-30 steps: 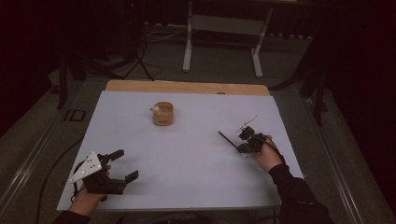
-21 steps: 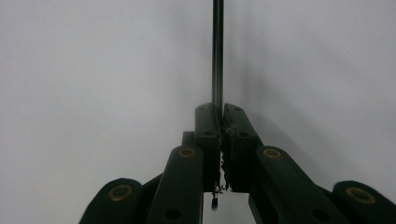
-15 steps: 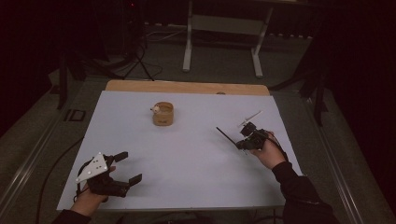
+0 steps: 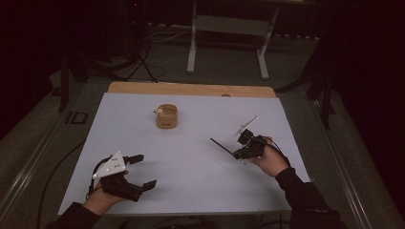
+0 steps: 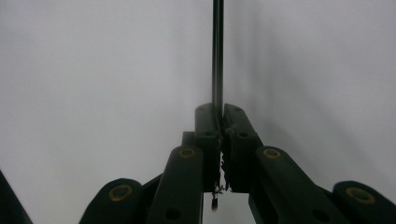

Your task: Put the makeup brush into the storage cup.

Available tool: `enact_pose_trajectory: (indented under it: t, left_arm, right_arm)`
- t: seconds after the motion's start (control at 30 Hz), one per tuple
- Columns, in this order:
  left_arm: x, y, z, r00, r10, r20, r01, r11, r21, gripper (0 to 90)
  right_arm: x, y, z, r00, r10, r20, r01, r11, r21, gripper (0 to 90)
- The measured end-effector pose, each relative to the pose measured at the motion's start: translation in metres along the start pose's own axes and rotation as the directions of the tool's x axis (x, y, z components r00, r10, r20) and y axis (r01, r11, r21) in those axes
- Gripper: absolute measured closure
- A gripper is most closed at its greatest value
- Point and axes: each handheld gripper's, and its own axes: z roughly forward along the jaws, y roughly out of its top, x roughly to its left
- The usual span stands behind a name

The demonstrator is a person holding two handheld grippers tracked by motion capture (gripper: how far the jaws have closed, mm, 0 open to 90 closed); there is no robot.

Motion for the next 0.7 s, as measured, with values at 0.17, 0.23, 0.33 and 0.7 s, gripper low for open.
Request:
enact_pose_trajectory:
  t: [0.17,0.23,0.33,0.7]
  left_arm:
    - [0.002,0.010,0.015,0.9974,0.068,0.021,-0.069,0.9968,0.039,2.7]
    - [0.003,0.014,0.020,0.9948,0.099,0.021,-0.100,0.9941,0.041,3.5]
    - [0.004,0.021,0.028,0.9868,0.162,0.001,-0.162,0.9854,0.054,4.9]
    - [0.003,0.032,0.065,0.9120,0.406,-0.055,-0.392,0.9028,0.178,16.7]
  right_arm:
    - [0.014,0.008,0.002,0.9982,-0.047,-0.038,0.049,0.998,0.042,85.8]
    - [0.019,0.011,0.002,0.9968,-0.062,-0.050,0.064,0.997,0.049,85.8]
    - [0.026,0.016,0.001,0.9937,-0.079,-0.080,0.083,0.995,0.051,85.8]
    - [0.047,0.028,0.003,0.9764,-0.114,-0.184,0.125,0.991,0.054,85.7]
